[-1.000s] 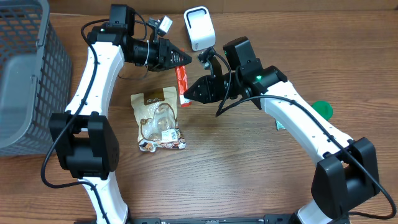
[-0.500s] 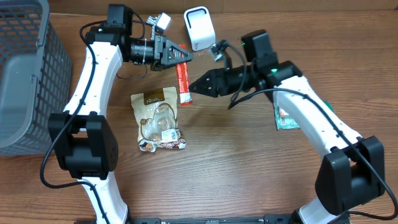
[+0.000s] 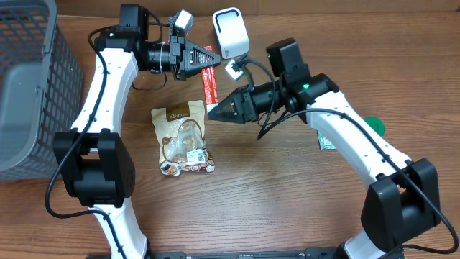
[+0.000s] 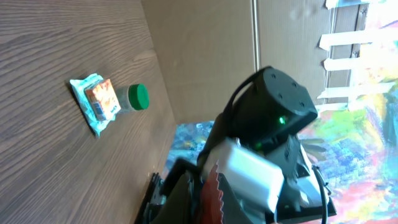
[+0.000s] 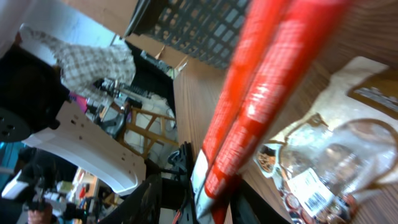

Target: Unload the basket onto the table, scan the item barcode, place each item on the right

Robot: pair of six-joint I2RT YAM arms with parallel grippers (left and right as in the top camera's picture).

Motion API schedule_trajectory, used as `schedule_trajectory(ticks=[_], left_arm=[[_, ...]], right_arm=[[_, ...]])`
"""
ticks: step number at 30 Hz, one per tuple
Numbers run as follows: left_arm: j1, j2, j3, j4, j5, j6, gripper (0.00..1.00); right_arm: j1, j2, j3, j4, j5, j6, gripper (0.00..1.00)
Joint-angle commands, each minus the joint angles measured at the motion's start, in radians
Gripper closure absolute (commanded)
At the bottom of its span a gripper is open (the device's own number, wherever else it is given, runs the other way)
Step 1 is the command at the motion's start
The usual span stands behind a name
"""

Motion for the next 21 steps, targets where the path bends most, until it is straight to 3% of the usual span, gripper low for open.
schedule_trajectory(ticks=[1, 7, 11, 21], left_arm=[[0.002, -0.029, 0.006, 0.003, 0.034, -0.017, 0.96], [0.002, -0.029, 0.006, 0.003, 0.034, -0.017, 0.96], [0.002, -0.029, 0.006, 0.003, 0.035, -0.017, 0.96], [0.006, -0.029, 0.006, 0.019, 0.035, -0.017, 0.96]], right_arm=[[0.009, 0.002, 0.0, 0.021, -0.019, -0.037, 0.65], [0.008, 0.002, 0.0, 0.053, -0.014, -0.037, 0.81], [0.008, 0.002, 0.0, 0.06, 0.018, -0.036, 0.76], [0.007, 0.002, 0.0, 0.072, 0.094, 0.028, 0.76]])
